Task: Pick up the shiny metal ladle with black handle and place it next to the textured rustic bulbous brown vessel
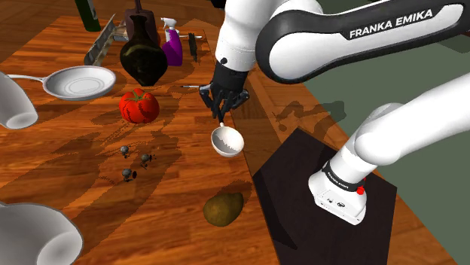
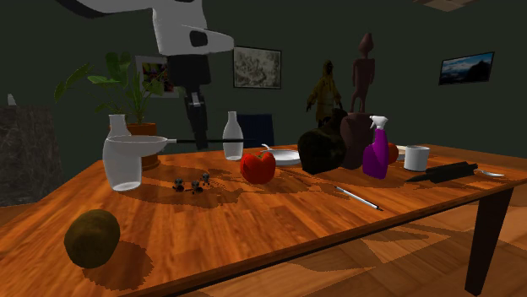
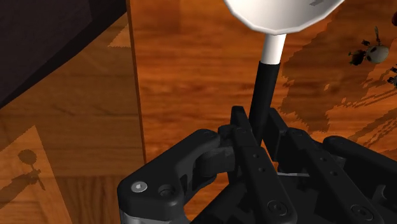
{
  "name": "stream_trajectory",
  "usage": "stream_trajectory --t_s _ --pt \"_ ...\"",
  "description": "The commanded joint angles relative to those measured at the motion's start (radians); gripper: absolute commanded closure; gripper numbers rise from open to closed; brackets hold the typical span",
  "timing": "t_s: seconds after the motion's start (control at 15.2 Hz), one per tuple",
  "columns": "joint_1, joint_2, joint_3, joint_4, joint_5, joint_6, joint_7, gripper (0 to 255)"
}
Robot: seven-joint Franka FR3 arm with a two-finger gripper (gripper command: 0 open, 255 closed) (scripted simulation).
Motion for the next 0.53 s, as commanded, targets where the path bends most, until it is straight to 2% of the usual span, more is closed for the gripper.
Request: stream_trajectory --t_s 0.0,0.46 --pt "0.002 -0.012 -0.009 0.015 0.002 -0.027 -0.004 255" --pt "0.004 -0.041 -0.037 0.087 -0.002 -0.127 -0.012 255"
